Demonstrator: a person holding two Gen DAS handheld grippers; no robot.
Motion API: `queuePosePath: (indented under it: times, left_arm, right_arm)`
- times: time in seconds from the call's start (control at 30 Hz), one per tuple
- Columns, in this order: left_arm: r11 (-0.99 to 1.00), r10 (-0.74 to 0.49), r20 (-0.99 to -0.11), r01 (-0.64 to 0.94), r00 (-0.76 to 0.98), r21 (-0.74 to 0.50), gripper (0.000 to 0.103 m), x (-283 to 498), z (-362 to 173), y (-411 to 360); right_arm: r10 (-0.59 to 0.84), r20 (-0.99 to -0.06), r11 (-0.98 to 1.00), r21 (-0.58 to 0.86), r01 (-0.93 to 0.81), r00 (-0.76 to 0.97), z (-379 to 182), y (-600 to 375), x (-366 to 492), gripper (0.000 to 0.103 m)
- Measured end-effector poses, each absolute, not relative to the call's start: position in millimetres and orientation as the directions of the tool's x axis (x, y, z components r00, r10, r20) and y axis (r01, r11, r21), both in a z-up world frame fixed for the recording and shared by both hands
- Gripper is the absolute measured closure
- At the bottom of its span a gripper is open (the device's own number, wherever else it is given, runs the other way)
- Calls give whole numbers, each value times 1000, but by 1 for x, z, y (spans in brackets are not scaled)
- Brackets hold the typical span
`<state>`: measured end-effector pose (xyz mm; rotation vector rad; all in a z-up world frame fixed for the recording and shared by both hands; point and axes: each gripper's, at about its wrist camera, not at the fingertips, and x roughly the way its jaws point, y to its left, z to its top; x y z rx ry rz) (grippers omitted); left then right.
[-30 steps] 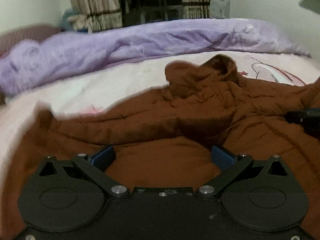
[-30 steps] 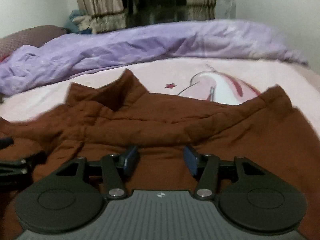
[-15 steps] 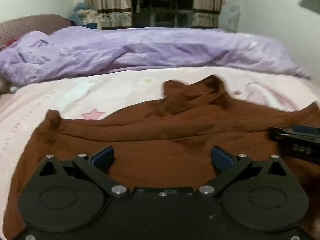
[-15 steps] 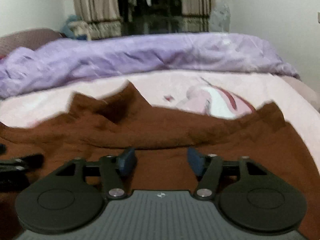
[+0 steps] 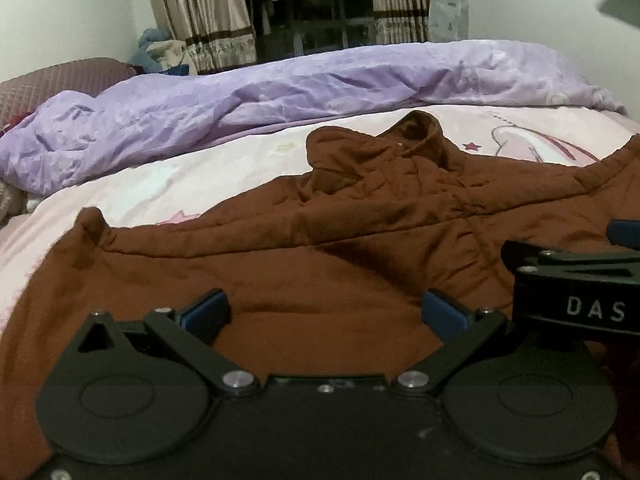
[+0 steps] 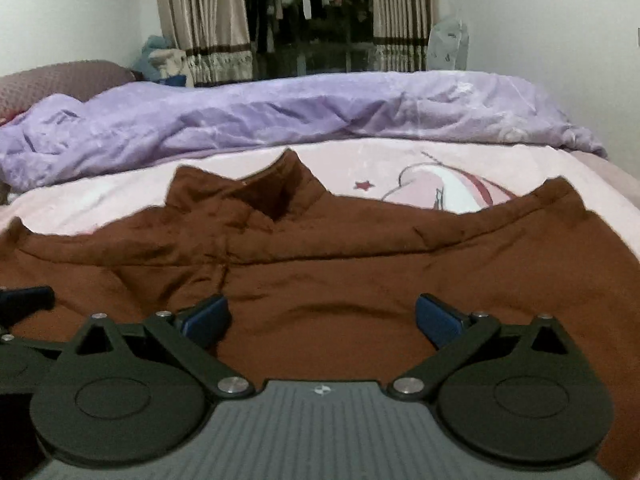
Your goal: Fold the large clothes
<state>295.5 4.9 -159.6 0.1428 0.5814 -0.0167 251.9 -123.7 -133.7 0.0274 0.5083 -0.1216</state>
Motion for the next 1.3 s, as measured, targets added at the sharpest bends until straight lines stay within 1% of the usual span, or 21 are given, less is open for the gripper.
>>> queuePosePath:
  times: [0.07,0.23,0.33,0.43,0.53,0.57,0.63,0.73,0.77,0.93,1.03,1.13,1.2,1.27,1.3]
  left_arm:
    - [990,27,-554,54,832,130,0,299,-160,5]
    - [990,30,-546,52,837,134,0,296,-156,4]
    - [988,43,-545,47,837,150,0,289,-142,7]
    - [986,77,-506,9,859,166,0,282,-123,22]
    - [990,108,-496,-45,861,137,0,285,-115,47]
    - [989,121,-508,-62,853,131,0,290,-119,53]
    - [987,146,-552,-86,821,132,0,301,-137,64]
    - [996,87,-520,-87,849,25,0,299,-157,80]
    - [996,85,-521,-91,849,14,0,299,-156,82]
    - [994,108,-529,-93,842,54,0,299,-153,77]
    - [992,125,-543,-85,831,98,0,297,-139,80]
    - [975,198,-508,-116,838,187,0,293,-126,91]
    - [956,257,-479,-149,839,252,0,292,-123,105]
    - [940,303,-477,-175,825,294,0,293,-129,122]
    - [933,322,-498,-182,805,310,0,297,-137,130]
  right_arm:
    - [-112,-472,991,14,134,875,-139,-128,256,0]
    - [-121,-481,991,-6,134,868,-135,-125,252,0]
    - [-118,-490,992,-15,128,864,-125,-125,245,0]
    - [-136,-480,990,-33,138,866,-108,-135,236,0]
    - [-190,-455,980,-35,196,870,-97,-153,230,0]
    - [-197,-467,978,-26,209,862,-99,-160,231,0]
    - [-195,-523,975,-14,221,829,-113,-174,240,0]
    - [-157,-518,980,21,196,841,-134,-190,243,0]
    - [-136,-518,980,53,191,844,-135,-195,243,0]
    - [-150,-517,981,26,191,843,-133,-189,243,0]
    - [-161,-522,983,-6,185,838,-119,-190,233,0]
    - [-255,-490,966,-92,242,834,-102,-206,217,0]
    - [-301,-479,952,-102,288,825,-96,-226,210,0]
    - [-297,-523,948,-64,310,799,-104,-251,211,0]
    - [-287,-560,946,-41,321,777,-115,-263,215,0]
